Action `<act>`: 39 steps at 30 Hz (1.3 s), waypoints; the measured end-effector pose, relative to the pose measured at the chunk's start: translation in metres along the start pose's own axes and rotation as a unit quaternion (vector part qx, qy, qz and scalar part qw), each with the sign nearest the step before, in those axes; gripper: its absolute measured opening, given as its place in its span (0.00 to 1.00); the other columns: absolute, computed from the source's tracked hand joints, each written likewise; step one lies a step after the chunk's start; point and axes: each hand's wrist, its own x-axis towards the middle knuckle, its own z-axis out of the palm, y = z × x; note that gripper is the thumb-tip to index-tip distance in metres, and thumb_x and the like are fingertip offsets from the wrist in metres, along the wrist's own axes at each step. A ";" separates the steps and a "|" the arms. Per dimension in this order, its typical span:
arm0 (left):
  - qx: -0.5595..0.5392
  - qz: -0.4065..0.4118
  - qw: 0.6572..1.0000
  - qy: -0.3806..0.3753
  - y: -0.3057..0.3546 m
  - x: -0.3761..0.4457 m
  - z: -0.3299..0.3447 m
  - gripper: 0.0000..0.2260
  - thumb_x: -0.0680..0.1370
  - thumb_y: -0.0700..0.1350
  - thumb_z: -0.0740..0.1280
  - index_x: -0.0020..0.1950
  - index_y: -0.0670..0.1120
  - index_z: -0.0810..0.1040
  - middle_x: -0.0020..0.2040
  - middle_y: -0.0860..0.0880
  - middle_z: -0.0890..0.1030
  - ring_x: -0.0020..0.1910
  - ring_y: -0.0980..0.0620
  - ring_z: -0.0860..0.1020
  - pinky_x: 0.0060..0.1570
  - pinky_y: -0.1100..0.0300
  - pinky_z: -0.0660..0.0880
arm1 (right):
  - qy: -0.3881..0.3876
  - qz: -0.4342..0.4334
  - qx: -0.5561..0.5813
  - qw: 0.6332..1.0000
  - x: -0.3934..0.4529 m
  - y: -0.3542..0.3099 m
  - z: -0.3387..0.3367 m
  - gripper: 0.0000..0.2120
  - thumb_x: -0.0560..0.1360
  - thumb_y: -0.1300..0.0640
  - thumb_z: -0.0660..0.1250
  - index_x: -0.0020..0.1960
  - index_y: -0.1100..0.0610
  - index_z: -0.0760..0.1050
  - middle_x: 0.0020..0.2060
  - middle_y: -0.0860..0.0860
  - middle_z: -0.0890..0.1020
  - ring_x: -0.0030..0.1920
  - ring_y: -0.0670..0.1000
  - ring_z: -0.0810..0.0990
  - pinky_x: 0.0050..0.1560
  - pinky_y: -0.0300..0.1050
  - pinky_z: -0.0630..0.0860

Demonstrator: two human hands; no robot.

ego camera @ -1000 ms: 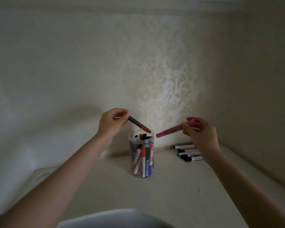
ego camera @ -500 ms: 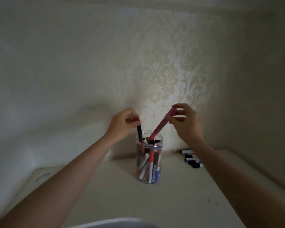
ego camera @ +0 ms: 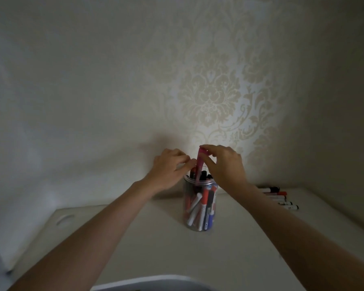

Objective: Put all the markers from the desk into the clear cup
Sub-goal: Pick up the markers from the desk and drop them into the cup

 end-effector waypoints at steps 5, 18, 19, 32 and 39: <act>-0.082 0.030 0.996 -0.018 -0.017 -0.004 0.006 0.10 0.75 0.64 0.63 0.42 0.61 0.79 0.49 0.52 0.79 0.54 0.49 0.78 0.59 0.47 0.75 | 0.025 0.052 -0.081 0.995 0.003 0.014 -0.009 0.15 0.73 0.39 0.65 0.50 0.49 0.80 0.44 0.46 0.83 0.46 0.50 0.79 0.51 0.50 0.72; -0.182 -0.042 0.979 -0.076 0.002 -0.020 0.009 0.15 0.70 0.56 0.76 0.53 0.53 0.81 0.62 0.54 0.75 0.61 0.55 0.77 0.62 0.58 0.76 | -0.074 0.048 0.019 0.996 -0.006 -0.007 -0.020 0.15 0.75 0.43 0.63 0.49 0.52 0.81 0.41 0.49 0.85 0.41 0.49 0.82 0.47 0.49 0.80; -0.205 -0.043 0.975 -0.076 0.005 -0.022 0.011 0.20 0.69 0.54 0.78 0.57 0.51 0.79 0.62 0.54 0.75 0.60 0.57 0.77 0.60 0.60 0.77 | -0.086 0.050 0.055 0.994 -0.009 -0.008 -0.020 0.14 0.75 0.43 0.64 0.49 0.53 0.81 0.41 0.49 0.85 0.40 0.48 0.83 0.46 0.47 0.81; -0.267 -0.079 0.959 -0.051 0.005 -0.032 0.023 0.24 0.66 0.46 0.80 0.56 0.53 0.72 0.60 0.54 0.78 0.60 0.50 0.79 0.62 0.44 0.77 | -0.020 0.050 0.146 0.988 -0.012 0.003 -0.055 0.09 0.75 0.53 0.67 0.51 0.56 0.81 0.41 0.47 0.84 0.37 0.42 0.80 0.41 0.30 0.75; -0.226 -0.038 0.973 0.014 0.019 -0.029 0.035 0.16 0.66 0.41 0.81 0.36 0.52 0.74 0.57 0.48 0.80 0.61 0.46 0.79 0.67 0.52 0.73 | -0.210 0.190 0.094 0.954 -0.089 0.082 -0.059 0.30 0.67 0.44 0.73 0.64 0.53 0.71 0.56 0.49 0.79 0.49 0.47 0.79 0.48 0.37 0.75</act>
